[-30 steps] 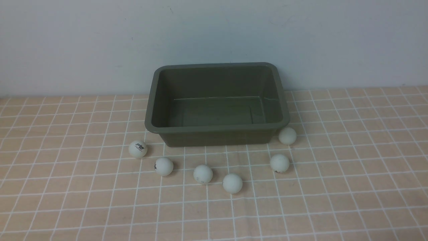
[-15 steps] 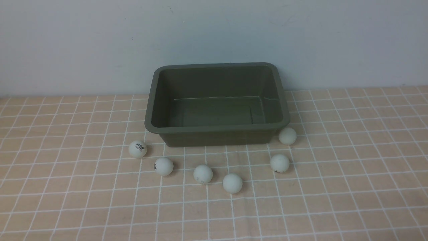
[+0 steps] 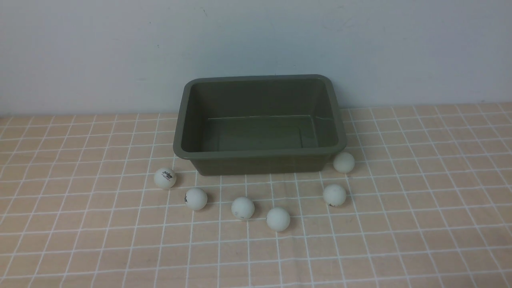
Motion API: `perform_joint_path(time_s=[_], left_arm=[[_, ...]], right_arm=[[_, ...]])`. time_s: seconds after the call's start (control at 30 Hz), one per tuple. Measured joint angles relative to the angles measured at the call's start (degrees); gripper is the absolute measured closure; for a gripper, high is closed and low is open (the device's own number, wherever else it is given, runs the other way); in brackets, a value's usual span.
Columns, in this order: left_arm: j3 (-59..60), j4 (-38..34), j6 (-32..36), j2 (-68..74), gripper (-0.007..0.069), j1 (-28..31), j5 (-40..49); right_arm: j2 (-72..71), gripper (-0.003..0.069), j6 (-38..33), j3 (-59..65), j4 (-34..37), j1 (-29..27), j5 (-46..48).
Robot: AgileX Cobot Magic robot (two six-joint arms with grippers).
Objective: Put the table tennis balls into the box on the light coffee tablecloth.
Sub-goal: 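Reach for and grasp a ping pong ball on the table beside the basket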
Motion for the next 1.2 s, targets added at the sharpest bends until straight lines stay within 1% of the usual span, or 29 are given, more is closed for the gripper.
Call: perform_joint_path(time_s=[0.53, 0.6, 0.73, 0.87, 0.97, 1.07, 1.2], left_arm=[[0.0, 0.0, 0.0, 0.0, 0.0693, 0.0, 0.0], [0.0, 0.0, 0.0, 0.0, 0.0693, 0.0, 0.0], [0.0, 0.0, 0.0, 0.0, 0.0693, 0.0, 0.0], [0.0, 0.0, 0.0, 0.0, 0.0693, 0.0, 0.0], [0.0, 0.0, 0.0, 0.0, 0.0693, 0.0, 0.0], [0.0, 0.0, 0.0, 0.0, 0.0693, 0.0, 0.0], [0.0, 0.0, 0.0, 0.0, 0.0693, 0.0, 0.0]], right_arm=[[0.0, 0.0671, 0.52, -0.14, 0.15, 0.0, 0.21], [0.0, 0.0671, 1.46, -1.21, 0.49, 0.0, 2.28], [0.0, 0.0671, 2.13, -9.4, 1.61, 0.0, 6.85], [0.43, 0.0671, 2.17, -19.66, 2.89, 0.0, 13.35], [1.57, 0.0671, 2.17, -26.27, 3.53, 0.0, 20.15], [1.62, 0.0671, 2.19, -29.46, 3.53, 0.0, 24.05], [1.62, 0.0671, 2.3, -29.92, 3.53, 0.0, 24.28]])
